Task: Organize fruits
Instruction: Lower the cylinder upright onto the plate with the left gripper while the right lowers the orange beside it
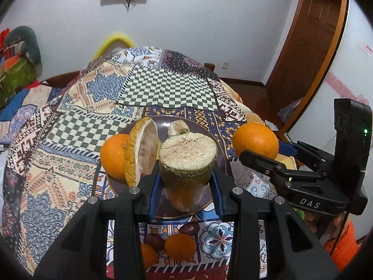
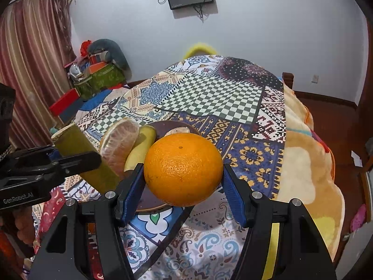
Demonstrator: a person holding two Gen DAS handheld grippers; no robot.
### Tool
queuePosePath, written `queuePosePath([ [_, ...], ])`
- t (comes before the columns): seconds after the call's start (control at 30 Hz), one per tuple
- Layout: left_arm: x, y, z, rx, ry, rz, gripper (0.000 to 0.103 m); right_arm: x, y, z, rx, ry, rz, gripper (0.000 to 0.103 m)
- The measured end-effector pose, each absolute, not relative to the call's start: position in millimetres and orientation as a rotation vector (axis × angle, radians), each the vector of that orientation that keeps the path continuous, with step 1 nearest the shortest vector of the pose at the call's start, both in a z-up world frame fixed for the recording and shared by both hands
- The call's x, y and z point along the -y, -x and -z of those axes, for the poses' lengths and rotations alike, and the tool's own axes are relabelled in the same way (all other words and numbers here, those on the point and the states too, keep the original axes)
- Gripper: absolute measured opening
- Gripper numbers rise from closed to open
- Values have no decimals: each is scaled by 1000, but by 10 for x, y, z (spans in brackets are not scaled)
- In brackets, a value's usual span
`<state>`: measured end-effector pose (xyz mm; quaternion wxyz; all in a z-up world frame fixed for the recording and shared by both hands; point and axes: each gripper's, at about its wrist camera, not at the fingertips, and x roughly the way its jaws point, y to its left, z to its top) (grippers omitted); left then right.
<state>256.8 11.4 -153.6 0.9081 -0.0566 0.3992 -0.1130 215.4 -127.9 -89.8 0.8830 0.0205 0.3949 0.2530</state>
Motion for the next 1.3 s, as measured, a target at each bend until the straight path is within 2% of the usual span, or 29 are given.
queuePosePath([
  [0.67,-233,-2931,1696,-856,164,221,37,967,-2335,1221,-903,12,-604,62],
  [1.3,-429,-2787,1442,-795,182,151,38,942,-2169,992,-864,33,-620,64],
])
